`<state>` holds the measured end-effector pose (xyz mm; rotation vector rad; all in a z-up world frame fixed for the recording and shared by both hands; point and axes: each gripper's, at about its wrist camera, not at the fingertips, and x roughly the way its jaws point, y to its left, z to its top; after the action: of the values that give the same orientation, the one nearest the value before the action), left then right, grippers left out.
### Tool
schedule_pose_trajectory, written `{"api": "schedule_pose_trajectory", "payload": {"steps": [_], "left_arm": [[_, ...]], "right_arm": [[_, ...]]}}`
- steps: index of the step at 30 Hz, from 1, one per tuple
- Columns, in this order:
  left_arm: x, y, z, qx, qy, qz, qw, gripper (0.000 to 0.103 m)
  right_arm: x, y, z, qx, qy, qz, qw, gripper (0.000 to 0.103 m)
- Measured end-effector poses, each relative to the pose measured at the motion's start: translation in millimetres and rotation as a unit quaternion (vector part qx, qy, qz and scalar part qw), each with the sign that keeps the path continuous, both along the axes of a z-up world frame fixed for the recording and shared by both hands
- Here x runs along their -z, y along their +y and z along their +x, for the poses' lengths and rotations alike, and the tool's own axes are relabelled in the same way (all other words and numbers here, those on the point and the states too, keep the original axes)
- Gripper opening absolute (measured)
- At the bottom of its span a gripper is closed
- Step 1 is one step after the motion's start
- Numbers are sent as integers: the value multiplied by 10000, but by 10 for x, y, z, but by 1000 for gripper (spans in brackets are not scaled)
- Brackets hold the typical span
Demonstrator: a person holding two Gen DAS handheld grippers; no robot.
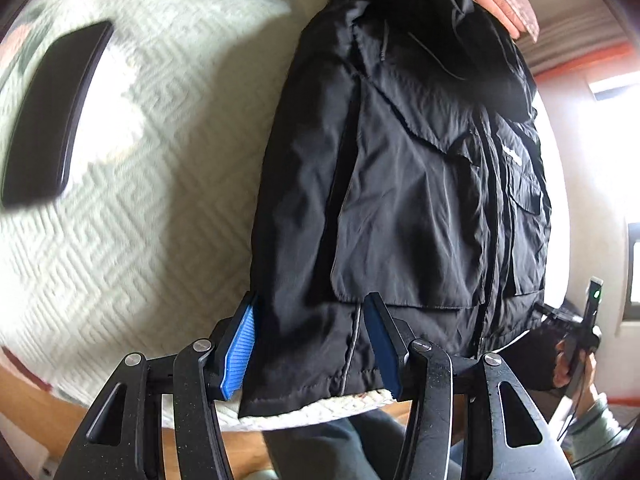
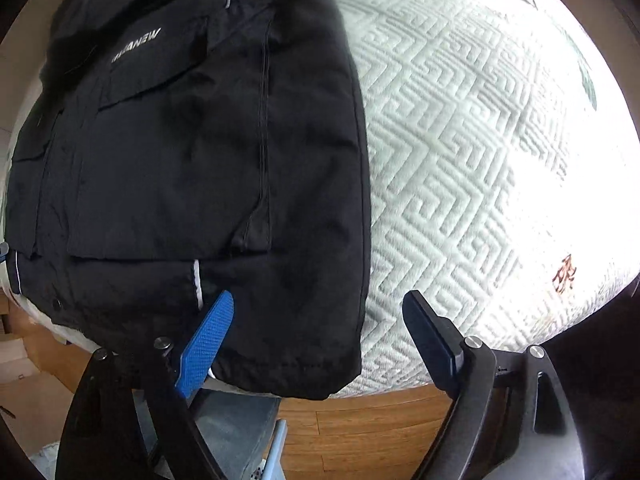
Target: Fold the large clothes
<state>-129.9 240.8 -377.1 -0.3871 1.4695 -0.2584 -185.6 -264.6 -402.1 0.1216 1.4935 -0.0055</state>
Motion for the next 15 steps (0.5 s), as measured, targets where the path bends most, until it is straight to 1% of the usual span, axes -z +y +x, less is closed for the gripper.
{"api": "schedule_pose_trajectory", "payload": {"steps": [2,7,10,12,13,15], "left_arm": [[11,12,-46,-79,29,-17,10000,55],[138,52,-121,-154,242,162,9995,55],[216,4,-163,-79,348,140,9993,55],[226,-36,-176,-52,305,224,9993,55],[229,-42,-175,-39,297,246,9992,55],[234,-53,-176,-29,283,262,9993,51]], "right_arm": [[33,4,-76,-42,8,102,9999,88],[71,-67,-154,28,-29,285,9996,89],[72,-118,-183,-24,-1,302,9995,88],[73,-98,-180,-57,48,335,9994,84],[123,-13,-62,-70,91,356,9993,76],[92,3,-34,-143,131,316,9993,70]]}}
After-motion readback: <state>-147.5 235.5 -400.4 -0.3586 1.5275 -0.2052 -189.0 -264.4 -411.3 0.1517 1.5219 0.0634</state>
